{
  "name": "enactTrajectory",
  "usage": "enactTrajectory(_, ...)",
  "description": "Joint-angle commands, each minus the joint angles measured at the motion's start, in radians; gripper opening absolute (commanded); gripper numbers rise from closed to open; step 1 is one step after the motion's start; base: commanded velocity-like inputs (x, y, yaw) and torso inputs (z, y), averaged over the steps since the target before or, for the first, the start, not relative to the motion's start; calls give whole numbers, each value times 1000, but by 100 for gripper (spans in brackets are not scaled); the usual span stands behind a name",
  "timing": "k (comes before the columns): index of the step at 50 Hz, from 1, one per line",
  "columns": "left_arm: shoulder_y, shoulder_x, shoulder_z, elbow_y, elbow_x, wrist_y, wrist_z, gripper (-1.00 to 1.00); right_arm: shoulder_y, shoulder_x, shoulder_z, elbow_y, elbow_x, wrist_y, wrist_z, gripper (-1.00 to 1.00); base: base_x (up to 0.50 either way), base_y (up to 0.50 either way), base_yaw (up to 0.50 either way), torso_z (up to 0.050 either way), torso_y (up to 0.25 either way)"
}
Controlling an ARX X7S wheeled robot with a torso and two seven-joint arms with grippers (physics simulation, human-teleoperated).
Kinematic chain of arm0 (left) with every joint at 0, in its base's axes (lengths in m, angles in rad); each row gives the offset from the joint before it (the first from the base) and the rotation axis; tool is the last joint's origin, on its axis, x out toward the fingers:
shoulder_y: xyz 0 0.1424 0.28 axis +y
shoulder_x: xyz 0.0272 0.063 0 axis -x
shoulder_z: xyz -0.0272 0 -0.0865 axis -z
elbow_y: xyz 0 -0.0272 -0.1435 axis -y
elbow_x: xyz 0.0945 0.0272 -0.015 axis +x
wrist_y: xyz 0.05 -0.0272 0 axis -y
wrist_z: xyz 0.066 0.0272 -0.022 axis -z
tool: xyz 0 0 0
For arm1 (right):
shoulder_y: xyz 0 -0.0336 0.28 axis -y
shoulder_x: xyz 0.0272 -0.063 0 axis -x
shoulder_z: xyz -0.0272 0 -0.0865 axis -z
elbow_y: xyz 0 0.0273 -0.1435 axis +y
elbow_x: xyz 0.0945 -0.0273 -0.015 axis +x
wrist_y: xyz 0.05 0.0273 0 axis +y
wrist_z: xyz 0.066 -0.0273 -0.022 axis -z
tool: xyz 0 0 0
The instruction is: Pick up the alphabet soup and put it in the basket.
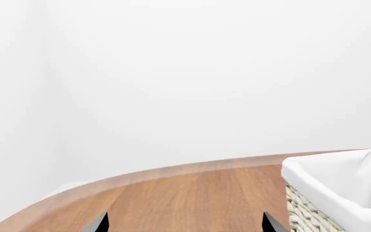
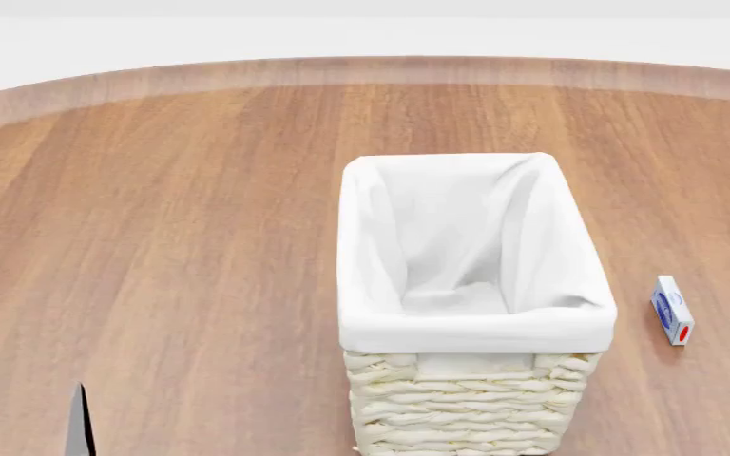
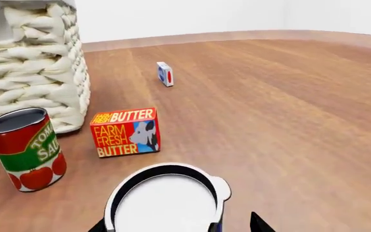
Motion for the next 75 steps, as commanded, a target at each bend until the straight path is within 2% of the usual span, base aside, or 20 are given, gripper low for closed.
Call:
enactTrajectory(1, -4, -4, 2, -4, -4, 1, -4, 100, 34, 4, -4, 72, 2, -18, -6, 100, 0, 0, 0, 0, 0)
enactTrajectory(5, -5, -5, 3, -3, -4, -1, -7, 100, 40, 3, -5, 81, 2, -20, -3, 100, 0, 0, 0, 0, 0)
enactTrajectory(6, -5, -5, 4, -4, -4, 0, -7, 100, 39, 3, -6, 79, 4, -22, -6, -100, 0, 0, 0, 0, 0)
enactTrajectory(15, -7, -6, 10, -7, -6, 1, -10, 100, 33, 2, -10, 60, 6, -16, 1, -100, 1, 0, 0, 0, 0)
enactTrajectory(19, -8, -7, 11, -7, -7, -1, -12, 100, -25, -3, -20, -115, 11, 68, 45, -100, 0, 0, 0, 0, 0)
enactTrajectory(24, -11, -6, 14, -20, -10, 3, -12, 100, -147, 13, -33, -544, 53, 261, 138, -100, 0, 0, 0, 0, 0)
enactTrajectory(28, -11, -9, 12, -12, -14, -2, -13, 100, -196, 35, -26, -735, 81, 354, 193, -100, 0, 0, 0, 0, 0)
enactTrajectory(36, -11, -11, 12, -9, -18, -4, -16, 100, -265, 68, -3, -979, 121, 452, 267, -100, 0, 0, 0, 0, 0)
enactTrajectory(48, -12, -16, 10, -8, -26, -2, -19, 100, -290, 141, 22, -1235, 144, 608, 378, -100, 0, 0, 0, 0, 0)
enactTrajectory(63, -15, -20, 8, -4, -37, -7, -23, 100, -133, 249, -5, -1370, 199, 791, 484, -100, 0, 0, 0, 0, 1)
enactTrajectory(75, -15, -23, 8, -4, -40, -7, -28, 100, 66, 359, -60, -1461, 248, 951, 564, -100, 0, 0, 0, 0, 0)
